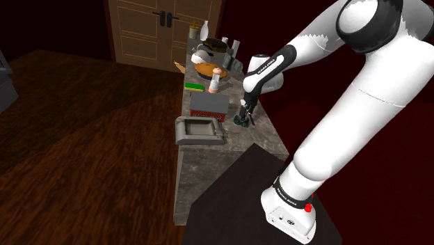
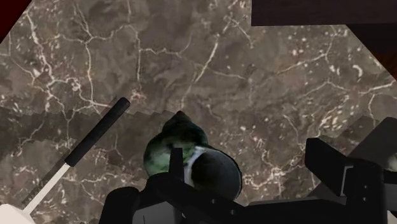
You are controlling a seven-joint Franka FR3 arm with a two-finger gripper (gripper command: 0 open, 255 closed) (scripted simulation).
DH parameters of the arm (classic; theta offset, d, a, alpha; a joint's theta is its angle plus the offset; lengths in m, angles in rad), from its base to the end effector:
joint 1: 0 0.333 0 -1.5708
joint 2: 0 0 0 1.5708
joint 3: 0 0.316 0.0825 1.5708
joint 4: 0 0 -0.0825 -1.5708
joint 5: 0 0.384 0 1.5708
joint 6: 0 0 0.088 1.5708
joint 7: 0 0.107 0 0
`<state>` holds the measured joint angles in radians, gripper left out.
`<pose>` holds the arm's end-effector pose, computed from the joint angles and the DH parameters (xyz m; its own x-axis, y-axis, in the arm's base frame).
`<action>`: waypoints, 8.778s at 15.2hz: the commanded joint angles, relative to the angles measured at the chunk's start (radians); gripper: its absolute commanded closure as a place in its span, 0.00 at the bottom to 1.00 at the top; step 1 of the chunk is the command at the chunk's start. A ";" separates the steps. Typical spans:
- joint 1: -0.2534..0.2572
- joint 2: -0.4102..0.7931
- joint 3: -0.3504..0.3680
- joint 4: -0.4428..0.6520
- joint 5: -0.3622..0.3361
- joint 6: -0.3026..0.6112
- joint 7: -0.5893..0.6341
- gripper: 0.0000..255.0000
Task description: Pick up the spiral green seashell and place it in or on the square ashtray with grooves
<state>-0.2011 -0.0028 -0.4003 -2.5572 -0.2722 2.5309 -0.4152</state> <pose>0.3712 -0.2511 0.2659 0.9948 0.0331 -0.0964 0.0446 -0.9919 0.1191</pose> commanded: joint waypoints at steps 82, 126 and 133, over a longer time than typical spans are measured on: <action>-0.334 0.296 0.120 0.463 0.701 -0.475 -0.761 1.00; -0.034 0.254 0.373 0.270 0.870 -0.160 -0.414 1.00; -0.034 0.254 0.373 0.270 0.870 -0.160 -0.414 0.00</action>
<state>-0.2350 0.2513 -0.0276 -2.2877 0.5973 2.3708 -0.8288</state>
